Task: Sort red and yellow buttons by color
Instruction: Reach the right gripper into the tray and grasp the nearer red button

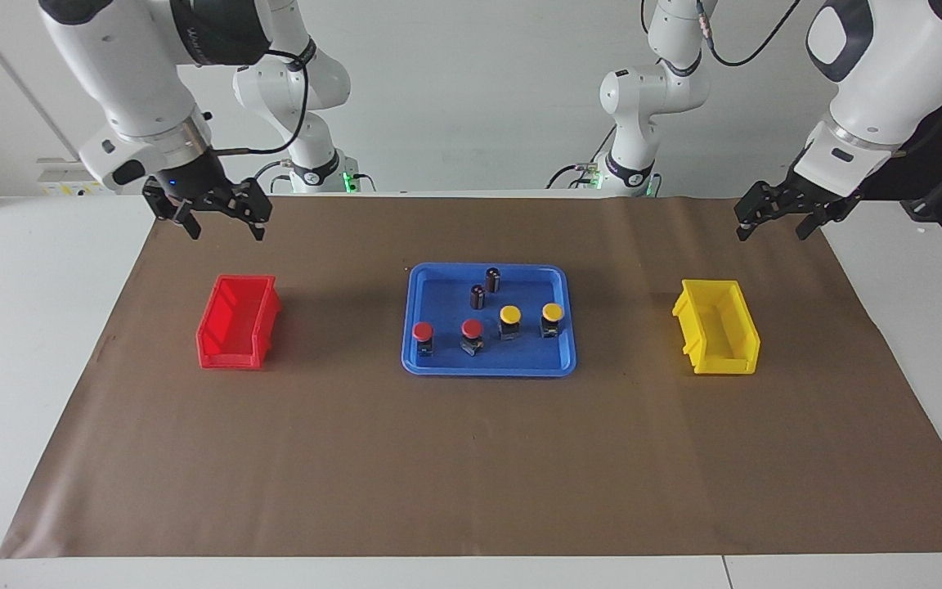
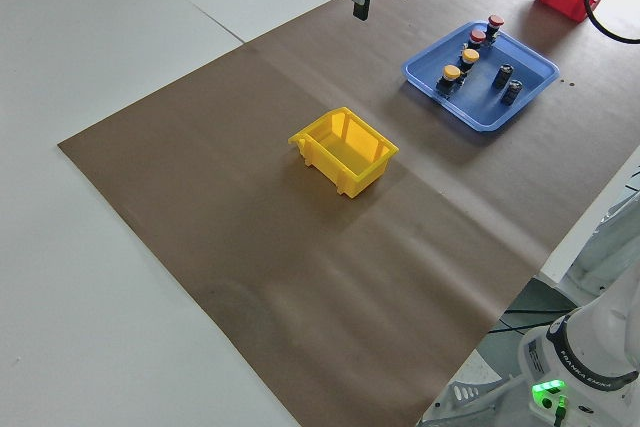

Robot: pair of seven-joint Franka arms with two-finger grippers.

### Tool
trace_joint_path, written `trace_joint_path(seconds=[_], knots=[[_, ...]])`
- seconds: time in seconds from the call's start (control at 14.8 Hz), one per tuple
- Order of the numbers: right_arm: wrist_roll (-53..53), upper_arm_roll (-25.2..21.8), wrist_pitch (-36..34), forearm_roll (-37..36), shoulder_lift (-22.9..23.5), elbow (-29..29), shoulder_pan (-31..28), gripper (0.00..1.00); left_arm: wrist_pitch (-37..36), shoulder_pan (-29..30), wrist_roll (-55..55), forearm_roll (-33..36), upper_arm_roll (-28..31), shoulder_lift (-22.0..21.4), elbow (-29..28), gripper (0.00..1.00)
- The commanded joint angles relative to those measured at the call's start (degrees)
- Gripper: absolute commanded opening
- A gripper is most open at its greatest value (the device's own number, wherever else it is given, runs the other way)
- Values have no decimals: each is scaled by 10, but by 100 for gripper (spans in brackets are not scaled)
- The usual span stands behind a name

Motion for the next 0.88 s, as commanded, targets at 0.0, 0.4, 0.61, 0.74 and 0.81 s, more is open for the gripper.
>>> trace_joint_path(seconds=[0.0,0.4,0.61,0.74,0.81], knots=[[97,1,90,8,78,19,63,100,-5,3,5,-6,0,-14,-13,100],[174,2,243,-1,164,-62,162,99,-5,3,5,-6,0,-14,-13,100],[167,2,264,-2,160,-88,166,93,-6,3,5,-6,0,-14,-13,100],[167,2,267,-2,157,-98,166,88,-6,3,5,-6,0,-14,-13,100],[166,2,278,-2,155,-108,166,86,-6,3,5,-6,0,-14,-13,100]])
